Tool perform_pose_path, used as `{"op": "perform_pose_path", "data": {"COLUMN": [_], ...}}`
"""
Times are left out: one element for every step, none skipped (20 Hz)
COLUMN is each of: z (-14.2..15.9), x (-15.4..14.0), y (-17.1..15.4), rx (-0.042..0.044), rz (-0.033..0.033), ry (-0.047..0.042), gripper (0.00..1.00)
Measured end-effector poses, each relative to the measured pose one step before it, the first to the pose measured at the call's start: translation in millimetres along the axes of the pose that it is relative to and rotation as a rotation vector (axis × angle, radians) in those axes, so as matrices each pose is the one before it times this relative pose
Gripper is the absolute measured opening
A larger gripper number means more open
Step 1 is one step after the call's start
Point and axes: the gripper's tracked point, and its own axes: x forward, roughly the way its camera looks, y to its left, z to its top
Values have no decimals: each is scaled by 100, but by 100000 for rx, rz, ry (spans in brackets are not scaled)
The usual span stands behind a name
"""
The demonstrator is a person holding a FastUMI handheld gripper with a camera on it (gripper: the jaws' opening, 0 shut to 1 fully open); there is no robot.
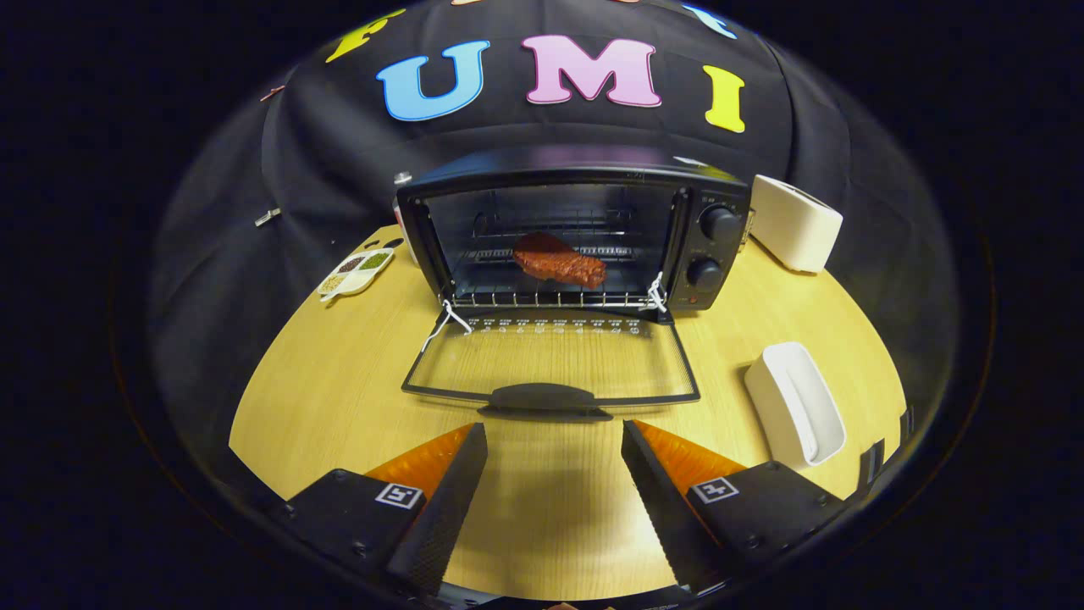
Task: Open the toaster oven, put the food inside, and close the toaster oven door.
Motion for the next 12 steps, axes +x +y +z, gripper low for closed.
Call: {"op": "perform_pose_path", "data": {"z": [-481,-386,-433,-611,-309,-48,94,-33,80,31,214,-157], "x": [597,566,611,620,457,454,545,500,475,429,417,462], "y": [-275,-57,11,7,20,135,56,43,-52,-69,-7,-171], "rx": [-1813,-1749,-1649,-1216,-163,757,895,625,181,497,443,211], "rz": [-1596,-1292,-925,-783,-815,-517,-650,-587,-719,-472,-203,-859], "ry": [923,444,1035,1486,960,197,-52,-11,282,450,-42,1158], "gripper": [99,99,99,99,99,99,99,99,100,100,100,100]}}
